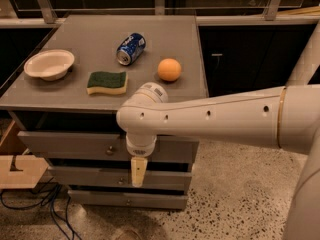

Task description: Open top drawer

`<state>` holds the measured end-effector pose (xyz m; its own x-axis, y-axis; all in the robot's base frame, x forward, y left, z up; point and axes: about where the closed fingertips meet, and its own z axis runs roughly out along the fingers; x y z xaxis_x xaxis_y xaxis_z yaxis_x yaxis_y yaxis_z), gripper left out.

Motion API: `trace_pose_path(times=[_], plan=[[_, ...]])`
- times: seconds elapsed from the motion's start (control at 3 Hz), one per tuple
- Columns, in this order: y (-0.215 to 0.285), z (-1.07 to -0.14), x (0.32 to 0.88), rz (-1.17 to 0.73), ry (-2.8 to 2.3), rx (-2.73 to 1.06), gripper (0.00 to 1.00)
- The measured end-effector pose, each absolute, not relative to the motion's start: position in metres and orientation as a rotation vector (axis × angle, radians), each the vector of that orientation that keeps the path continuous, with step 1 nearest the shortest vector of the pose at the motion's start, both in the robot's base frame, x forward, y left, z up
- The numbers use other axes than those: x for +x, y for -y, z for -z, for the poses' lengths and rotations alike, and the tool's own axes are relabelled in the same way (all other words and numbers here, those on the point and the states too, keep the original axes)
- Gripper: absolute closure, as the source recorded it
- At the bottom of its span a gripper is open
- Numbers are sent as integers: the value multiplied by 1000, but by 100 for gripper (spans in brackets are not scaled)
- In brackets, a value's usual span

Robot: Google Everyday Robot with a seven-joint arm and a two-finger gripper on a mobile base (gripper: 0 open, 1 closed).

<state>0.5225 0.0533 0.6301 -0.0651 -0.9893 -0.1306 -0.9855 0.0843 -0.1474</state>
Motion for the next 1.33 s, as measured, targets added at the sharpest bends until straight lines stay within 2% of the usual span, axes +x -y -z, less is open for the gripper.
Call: trace_pose_path(times=[1.33], plan=[[-28,-652,468,-146,-2199,-1971,0]])
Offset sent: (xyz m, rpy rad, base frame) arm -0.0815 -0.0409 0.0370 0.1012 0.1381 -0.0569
